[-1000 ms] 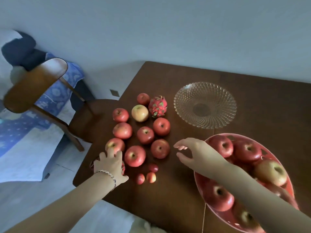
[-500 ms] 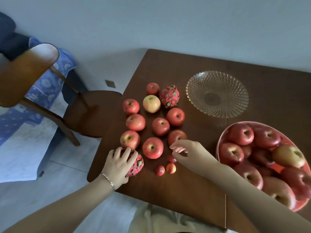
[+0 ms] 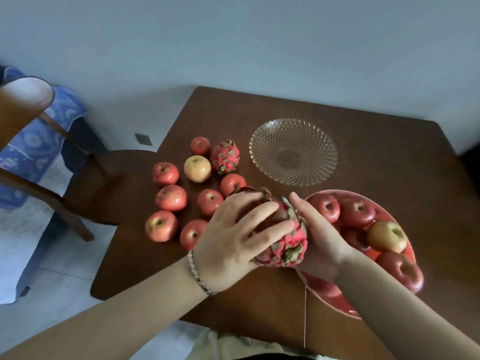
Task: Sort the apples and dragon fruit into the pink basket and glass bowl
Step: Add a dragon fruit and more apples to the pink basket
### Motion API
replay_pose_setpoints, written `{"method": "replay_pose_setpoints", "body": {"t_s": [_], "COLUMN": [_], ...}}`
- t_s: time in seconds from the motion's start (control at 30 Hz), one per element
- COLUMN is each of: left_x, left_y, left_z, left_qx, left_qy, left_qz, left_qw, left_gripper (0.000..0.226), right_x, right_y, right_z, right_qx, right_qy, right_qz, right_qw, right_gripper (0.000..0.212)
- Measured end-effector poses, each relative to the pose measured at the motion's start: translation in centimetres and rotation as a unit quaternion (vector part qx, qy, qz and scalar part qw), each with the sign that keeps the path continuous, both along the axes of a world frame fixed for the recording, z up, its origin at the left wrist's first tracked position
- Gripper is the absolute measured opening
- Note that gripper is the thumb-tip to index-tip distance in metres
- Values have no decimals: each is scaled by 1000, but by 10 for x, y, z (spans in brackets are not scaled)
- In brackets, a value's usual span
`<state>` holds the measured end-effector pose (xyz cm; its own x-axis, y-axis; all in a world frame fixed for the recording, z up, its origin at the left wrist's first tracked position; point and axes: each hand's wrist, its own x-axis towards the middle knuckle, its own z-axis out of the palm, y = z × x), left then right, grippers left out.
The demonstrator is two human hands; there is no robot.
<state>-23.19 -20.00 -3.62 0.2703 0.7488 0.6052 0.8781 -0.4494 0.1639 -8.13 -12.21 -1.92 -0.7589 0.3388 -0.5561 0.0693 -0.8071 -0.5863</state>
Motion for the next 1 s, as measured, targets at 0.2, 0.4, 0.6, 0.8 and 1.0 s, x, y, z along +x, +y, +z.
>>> {"method": "replay_pose_setpoints", "body": {"t_s": [0.2, 0.4, 0.6, 0.8, 1.0], "left_x": [54, 83, 70, 42, 3], "left_y": [43, 64, 58, 42, 14], "left_z": [-15, -37, -42, -48, -58], "left_qx": [-96, -377, -358, -372, -398], "left_qy": [25, -90, -117, -164, -189], "left_qz": [-71, 13, 92, 163, 238], "left_qw": [992, 922, 922, 899, 865], "left_gripper": [83, 59, 35, 29, 27], "right_x": [79, 134, 139, 142, 114], "right_y": [15, 40, 49, 47, 39], "right_z": [15, -26, -76, -85, -49], "right_qx": [251, 607, 679, 657, 644], "right_qy": [-129, -371, -351, -343, -352], "right_qz": [-191, -122, 46, 46, -9], "right_qw": [940, 692, 643, 669, 679], "right_gripper": [30, 71, 74, 72, 41]}}
